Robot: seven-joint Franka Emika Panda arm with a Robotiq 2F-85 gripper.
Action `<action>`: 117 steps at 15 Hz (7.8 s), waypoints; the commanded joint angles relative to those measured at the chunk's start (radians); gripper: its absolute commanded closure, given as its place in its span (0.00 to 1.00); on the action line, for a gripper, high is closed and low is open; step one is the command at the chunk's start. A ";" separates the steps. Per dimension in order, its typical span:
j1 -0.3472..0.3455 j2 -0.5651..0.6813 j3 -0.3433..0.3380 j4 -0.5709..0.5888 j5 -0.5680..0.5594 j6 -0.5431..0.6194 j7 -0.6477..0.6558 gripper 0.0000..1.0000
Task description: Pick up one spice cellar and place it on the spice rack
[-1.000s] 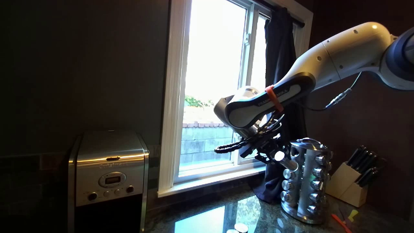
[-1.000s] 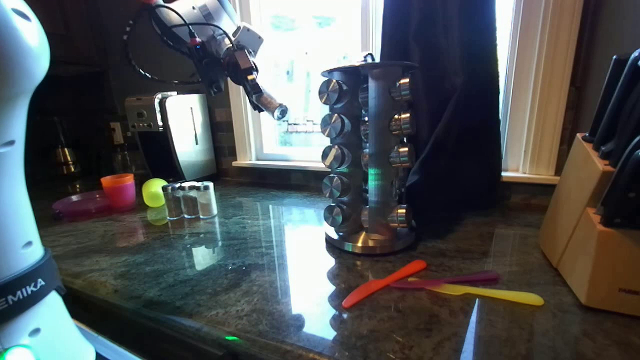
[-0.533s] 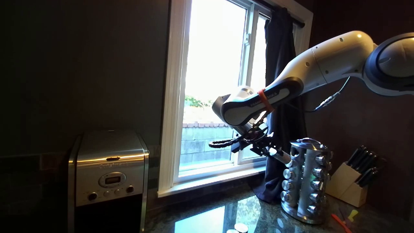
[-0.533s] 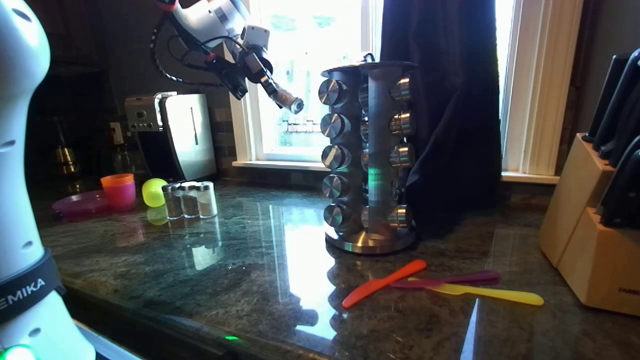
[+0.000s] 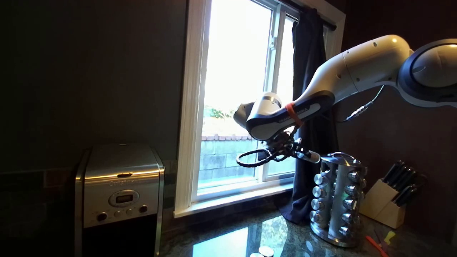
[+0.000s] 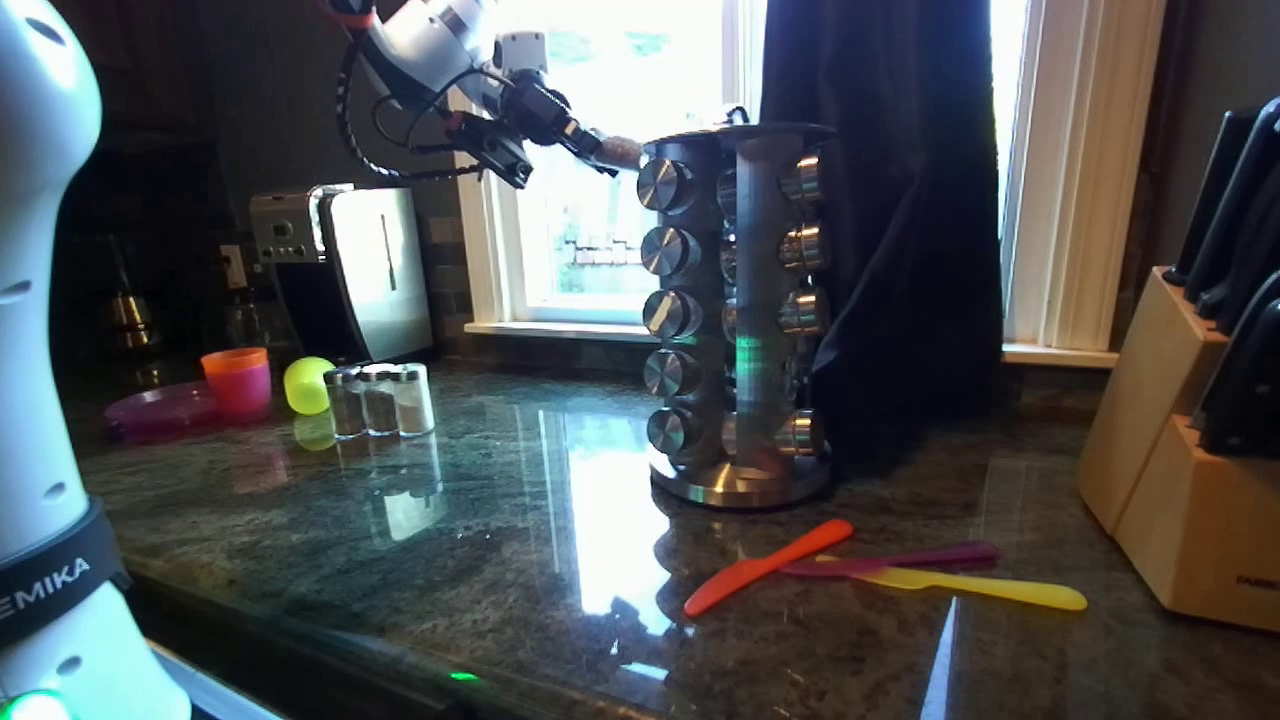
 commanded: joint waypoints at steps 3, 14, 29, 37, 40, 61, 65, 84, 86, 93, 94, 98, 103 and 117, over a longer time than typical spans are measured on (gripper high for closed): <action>0.016 0.030 0.010 0.003 0.006 -0.002 0.070 0.76; 0.018 0.037 0.008 0.006 0.005 -0.002 0.073 0.51; -0.010 0.038 -0.007 -0.031 0.041 0.042 0.129 0.76; -0.047 0.029 -0.029 -0.072 0.036 0.125 0.147 0.76; -0.057 0.016 -0.041 -0.087 0.028 0.146 0.159 0.76; -0.082 -0.057 -0.053 -0.156 0.050 0.127 0.191 0.76; -0.087 -0.068 -0.051 -0.173 0.071 0.111 0.154 0.76; -0.065 -0.089 -0.021 -0.181 0.119 0.044 0.000 0.76; -0.057 -0.087 -0.011 -0.179 0.114 0.044 -0.008 0.76; -0.046 -0.097 -0.003 -0.204 0.072 0.108 0.021 0.76; -0.046 -0.098 -0.005 -0.209 0.057 0.123 0.030 0.76; -0.051 -0.098 -0.010 -0.231 0.006 0.170 0.057 0.76; -0.054 -0.107 -0.012 -0.256 -0.030 0.185 0.091 0.76; -0.068 -0.155 -0.012 -0.336 -0.077 0.232 0.145 0.76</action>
